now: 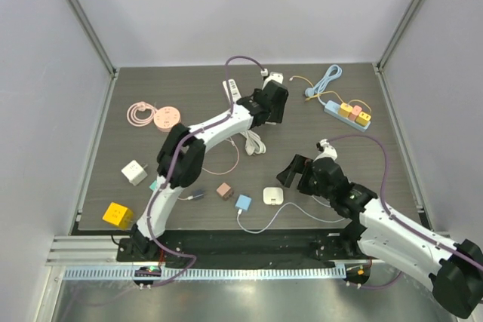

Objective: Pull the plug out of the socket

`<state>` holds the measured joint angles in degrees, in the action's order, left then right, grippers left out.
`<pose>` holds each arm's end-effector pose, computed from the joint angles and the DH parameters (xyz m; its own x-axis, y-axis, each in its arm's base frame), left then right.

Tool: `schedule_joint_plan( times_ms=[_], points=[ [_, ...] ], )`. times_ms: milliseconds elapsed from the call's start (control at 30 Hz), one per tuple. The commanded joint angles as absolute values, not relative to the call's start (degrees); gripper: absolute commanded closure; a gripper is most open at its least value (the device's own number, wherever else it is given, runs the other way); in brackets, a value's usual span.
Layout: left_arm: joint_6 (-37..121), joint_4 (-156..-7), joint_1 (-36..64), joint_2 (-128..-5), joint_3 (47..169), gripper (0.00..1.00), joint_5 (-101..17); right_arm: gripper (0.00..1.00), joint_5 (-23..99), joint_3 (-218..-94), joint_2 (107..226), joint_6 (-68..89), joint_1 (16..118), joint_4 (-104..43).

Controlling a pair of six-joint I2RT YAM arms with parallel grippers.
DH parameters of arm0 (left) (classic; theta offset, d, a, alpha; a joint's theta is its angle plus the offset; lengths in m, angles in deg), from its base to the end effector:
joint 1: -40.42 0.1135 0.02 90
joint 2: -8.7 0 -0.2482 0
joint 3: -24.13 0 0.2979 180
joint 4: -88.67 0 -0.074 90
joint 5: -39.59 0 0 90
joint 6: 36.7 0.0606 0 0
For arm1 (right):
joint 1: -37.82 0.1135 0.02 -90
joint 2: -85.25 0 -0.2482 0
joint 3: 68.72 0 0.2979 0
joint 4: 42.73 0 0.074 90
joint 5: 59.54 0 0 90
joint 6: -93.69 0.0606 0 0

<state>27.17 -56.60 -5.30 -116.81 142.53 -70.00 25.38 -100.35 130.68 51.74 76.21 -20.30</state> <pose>0.4037 -0.3849 0.1912 -0.6384 0.0603 -0.7674 0.2439 0.9614 -0.1273 0.1942 0.1470 0.1398 -0.7281 0.3683 -0.5782 -0.0315 0.8245 0.5649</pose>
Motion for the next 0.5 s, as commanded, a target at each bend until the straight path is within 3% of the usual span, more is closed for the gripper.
schedule_joint_plan(
  times_ms=[0, 167, 267, 300, 400, 467],
  points=[
    [31.94, -52.66, -4.32, -124.25, 153.66, 1.0, -72.11, 0.01, 18.96, -104.15, 128.41, 50.79, 76.05, -12.06],
    [32.3, -49.38, -3.44, -132.36, 162.75, 1.0, -72.38, 0.0, 16.49, -104.51, 126.48, 50.97, 75.97, -7.39],
    [30.46, -49.04, -2.21, -132.36, 161.87, 0.66, -71.51, 0.0, 14.73, -104.42, 126.21, 51.67, 75.97, -6.42],
    [30.1, -48.95, -1.6, -132.01, 161.26, 0.44, -70.72, 0.0, 14.38, -104.51, 126.47, 52.46, 75.88, -6.42],
    [29.83, -49.3, -1.42, -128.59, 156.96, 0.21, -70.18, 0.0, 12.01, -105.64, 128.04, 53.34, 75.53, -6.24],
    [29.57, -50.44, -1.42, -123.87, 153.62, 0.17, -68.61, 0.0, 10.43, -107.83, 129.54, 52.82, 74.48, -5.98]
  ],
)
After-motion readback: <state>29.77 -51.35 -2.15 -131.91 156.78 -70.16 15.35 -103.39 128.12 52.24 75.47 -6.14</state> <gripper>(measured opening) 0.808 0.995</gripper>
